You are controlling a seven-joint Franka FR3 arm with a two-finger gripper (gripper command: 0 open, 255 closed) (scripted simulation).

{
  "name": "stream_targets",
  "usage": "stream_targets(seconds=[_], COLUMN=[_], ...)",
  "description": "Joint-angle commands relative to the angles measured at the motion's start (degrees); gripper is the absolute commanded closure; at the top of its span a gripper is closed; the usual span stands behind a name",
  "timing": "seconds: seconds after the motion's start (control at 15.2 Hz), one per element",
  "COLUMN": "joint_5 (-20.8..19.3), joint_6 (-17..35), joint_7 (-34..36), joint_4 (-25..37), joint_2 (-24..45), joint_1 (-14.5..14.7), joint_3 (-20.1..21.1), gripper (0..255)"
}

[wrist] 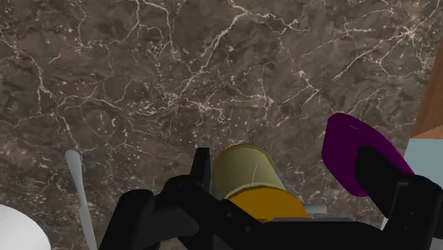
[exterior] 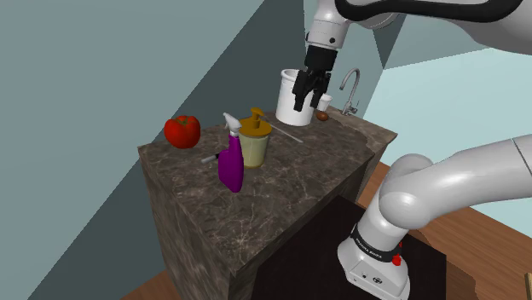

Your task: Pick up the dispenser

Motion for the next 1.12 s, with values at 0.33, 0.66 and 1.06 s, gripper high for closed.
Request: stream_targets(seconds=[0.33,0.66,1.06], joint_5=[-0.61,-2.01,-3.85], joint_6=[5.83,9.86,12.56], joint_7=[2.91,6.08,9.03], joint_4=[5.22,12.35,19.44], joint_2=[11.19,22.59,32.74], joint_1=[-0.27,-0.69,-0.94], joint_3=[1.98,3.58,4.55], gripper=[0,0,0])
